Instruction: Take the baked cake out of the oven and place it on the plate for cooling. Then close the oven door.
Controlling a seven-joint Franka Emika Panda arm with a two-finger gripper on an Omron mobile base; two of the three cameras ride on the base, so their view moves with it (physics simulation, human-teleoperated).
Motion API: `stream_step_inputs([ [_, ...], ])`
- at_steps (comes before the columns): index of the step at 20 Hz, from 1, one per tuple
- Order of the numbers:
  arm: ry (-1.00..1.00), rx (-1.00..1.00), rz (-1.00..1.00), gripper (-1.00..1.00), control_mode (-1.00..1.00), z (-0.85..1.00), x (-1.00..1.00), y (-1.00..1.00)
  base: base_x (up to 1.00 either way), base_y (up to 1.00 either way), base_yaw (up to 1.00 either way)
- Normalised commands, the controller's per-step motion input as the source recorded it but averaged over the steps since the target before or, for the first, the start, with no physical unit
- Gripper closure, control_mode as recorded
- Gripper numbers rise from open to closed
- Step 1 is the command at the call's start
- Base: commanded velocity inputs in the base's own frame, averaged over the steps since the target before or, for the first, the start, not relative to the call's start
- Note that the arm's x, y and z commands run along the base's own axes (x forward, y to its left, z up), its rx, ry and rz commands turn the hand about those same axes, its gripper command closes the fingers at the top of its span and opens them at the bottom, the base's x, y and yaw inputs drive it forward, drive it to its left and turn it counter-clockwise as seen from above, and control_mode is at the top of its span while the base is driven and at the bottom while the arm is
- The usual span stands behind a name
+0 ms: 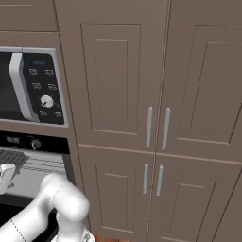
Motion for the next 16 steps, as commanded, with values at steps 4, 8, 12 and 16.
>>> stream_step_inputs([
  [4, -0.39, 0.25, 0.0, -1.0, -1.0, -0.03, 0.02, -0.06, 0.0, 0.0, 0.0],
  [8, -0.15, 0.29, -0.04, -1.0, -1.0, 0.07, 0.04, -0.02, 0.0, 0.0, 0.0],
  [12, -0.08, 0.33, -0.07, -1.0, -1.0, 0.17, 0.04, 0.0, 0.0, 0.0, 0.0],
  [16, -0.1, 0.35, -0.06, -1.0, -1.0, 0.15, 0.11, -0.02, 0.0, 0.0, 0.0],
])
